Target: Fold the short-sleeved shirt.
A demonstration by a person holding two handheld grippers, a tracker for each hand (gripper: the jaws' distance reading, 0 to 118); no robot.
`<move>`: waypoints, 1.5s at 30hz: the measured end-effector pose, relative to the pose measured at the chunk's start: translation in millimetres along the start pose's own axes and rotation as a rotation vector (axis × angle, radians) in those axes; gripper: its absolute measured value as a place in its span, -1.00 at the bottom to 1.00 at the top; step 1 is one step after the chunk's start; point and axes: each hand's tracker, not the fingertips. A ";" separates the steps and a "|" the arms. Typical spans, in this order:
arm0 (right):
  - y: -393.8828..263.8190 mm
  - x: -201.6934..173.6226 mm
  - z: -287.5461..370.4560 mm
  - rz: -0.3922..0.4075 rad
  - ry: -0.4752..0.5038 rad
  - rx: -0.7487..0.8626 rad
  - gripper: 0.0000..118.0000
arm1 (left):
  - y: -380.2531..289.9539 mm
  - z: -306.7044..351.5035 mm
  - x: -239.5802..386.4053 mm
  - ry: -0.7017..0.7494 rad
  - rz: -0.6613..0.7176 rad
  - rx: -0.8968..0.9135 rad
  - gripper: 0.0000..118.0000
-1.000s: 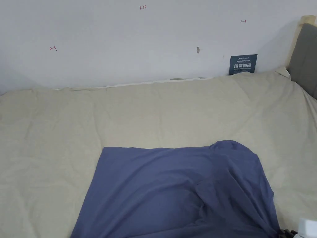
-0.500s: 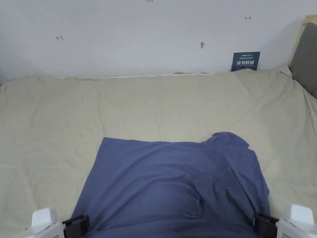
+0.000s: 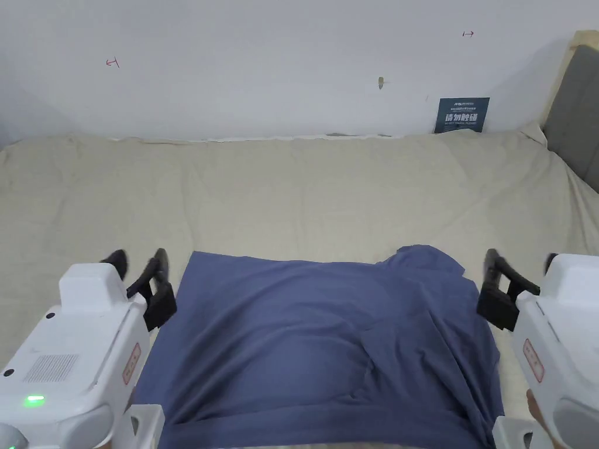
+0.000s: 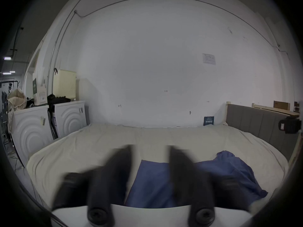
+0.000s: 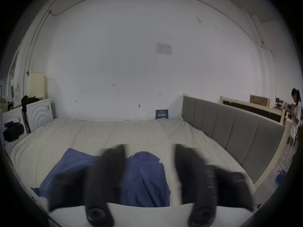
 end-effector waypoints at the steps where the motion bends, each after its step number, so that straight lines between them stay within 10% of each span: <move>1: -3.3 0.5 -3.2 0.012 -0.008 0.003 -0.96 | -1.4 -0.3 2.7 0.009 -0.003 0.000 -1.00; 21: -21.2 6.3 -12.6 0.013 0.018 -0.048 -0.97 | -94.3 -9.7 -74.2 -0.021 0.088 -0.557 -0.97; 23: -23.4 7.1 -15.8 0.007 0.020 -0.060 -0.97 | -109.1 -9.5 -85.2 -0.003 0.091 -0.640 -0.66; 25: -28.2 6.9 -17.4 0.000 0.023 -0.073 -0.97 | -126.7 -11.6 -95.7 0.002 0.107 -0.713 0.40; 27: -30.7 5.9 -20.1 0.003 0.023 -0.083 -0.97 | -141.0 -14.4 -97.1 0.016 0.106 -0.808 1.00; 32: -40.7 5.2 -24.8 0.008 0.031 -0.122 -0.97 | -170.1 -21.1 -91.1 0.041 0.062 -0.832 0.70; 36: -48.6 8.4 -25.1 0.005 0.028 -0.150 -0.97 | -192.1 -22.8 -80.9 -0.048 0.048 -0.876 -0.69; 41: -74.8 22.8 -29.0 -0.022 0.018 -0.281 -0.94 | -189.3 -19.4 -69.8 -0.056 0.044 -0.858 -0.93; 45: -125.8 37.4 -42.4 -0.037 0.032 -0.503 0.19 | -176.0 -14.3 -69.5 -0.064 0.060 -0.790 -0.94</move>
